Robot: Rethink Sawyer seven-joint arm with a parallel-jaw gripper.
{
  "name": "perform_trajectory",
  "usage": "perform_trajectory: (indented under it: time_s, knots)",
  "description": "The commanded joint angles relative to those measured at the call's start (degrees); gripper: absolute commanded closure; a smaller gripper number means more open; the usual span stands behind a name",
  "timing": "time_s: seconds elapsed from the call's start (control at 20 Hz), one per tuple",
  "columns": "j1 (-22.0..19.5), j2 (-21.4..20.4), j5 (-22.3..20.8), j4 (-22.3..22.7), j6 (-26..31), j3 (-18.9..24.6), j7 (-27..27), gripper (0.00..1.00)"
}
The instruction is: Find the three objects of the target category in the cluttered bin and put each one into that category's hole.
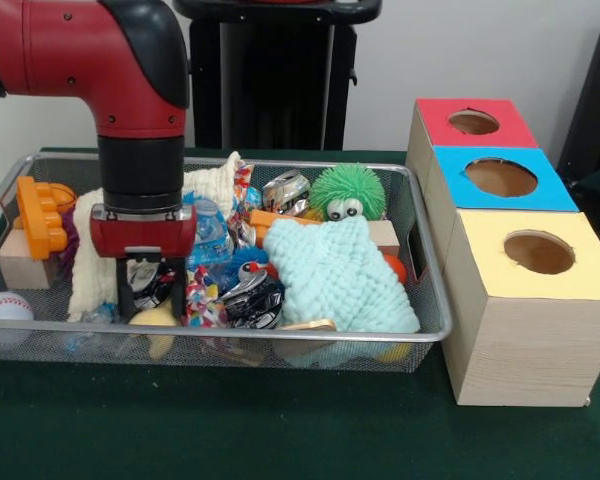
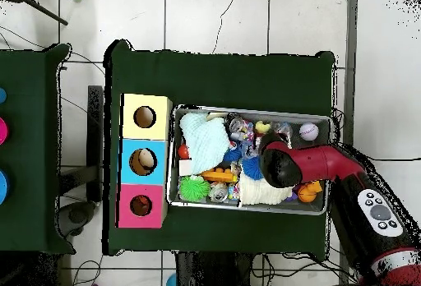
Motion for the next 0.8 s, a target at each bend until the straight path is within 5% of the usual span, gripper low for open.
perform_trajectory:
  time_s: [0.05, 0.5, 0.8]
  knots:
    - [-0.81, 7.37, 0.49, -0.63, 2.55, -1.01, -1.4, 0.0]
    - [2.07, 9.07, -3.55, -3.51, -8.56, -4.1, 3.34, 0.0]
    - [2.96, 8.13, -2.63, -3.51, -12.29, -5.83, 3.49, 0.0]
